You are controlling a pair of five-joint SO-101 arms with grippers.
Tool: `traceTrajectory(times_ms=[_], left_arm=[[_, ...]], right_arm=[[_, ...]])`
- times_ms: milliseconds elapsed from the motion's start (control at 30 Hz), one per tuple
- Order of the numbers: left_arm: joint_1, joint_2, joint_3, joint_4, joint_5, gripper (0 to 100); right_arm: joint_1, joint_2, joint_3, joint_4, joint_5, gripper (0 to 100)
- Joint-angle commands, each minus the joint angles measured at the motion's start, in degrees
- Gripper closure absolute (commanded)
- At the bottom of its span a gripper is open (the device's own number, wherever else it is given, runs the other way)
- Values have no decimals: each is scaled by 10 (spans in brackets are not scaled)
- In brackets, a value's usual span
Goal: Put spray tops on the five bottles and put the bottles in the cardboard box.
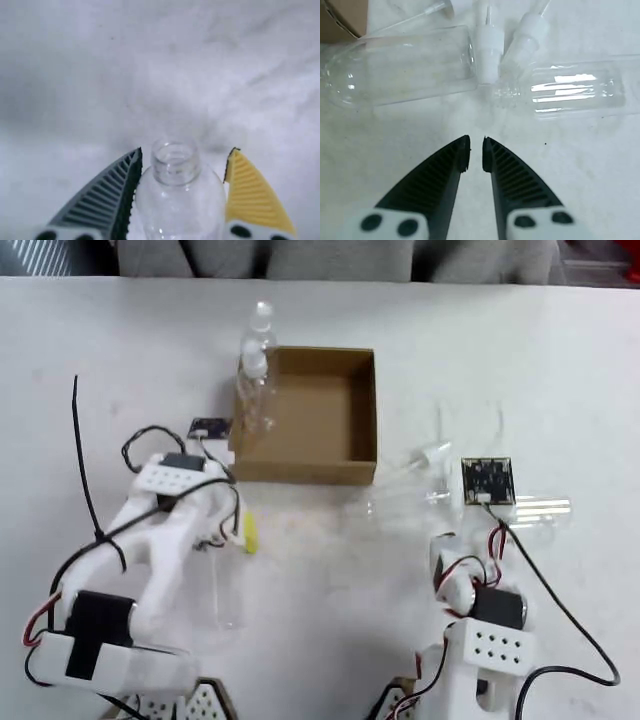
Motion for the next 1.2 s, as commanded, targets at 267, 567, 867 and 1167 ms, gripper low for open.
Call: traceTrajectory(times_ms=[267, 567, 867, 1167], left_arm=[[-7, -31, -11, -20, -2, 612], [-2, -34, -3, -15, 25, 609], [29, -35, 13, -8, 33, 690], [35, -36, 15, -16, 33, 734]], right_arm=[[-6, -3, -5, -15, 7, 967], [-6, -3, -5, -15, 8, 967], [-6, -3, -5, -17, 8, 965], [-6, -3, -5, -18, 8, 965]])
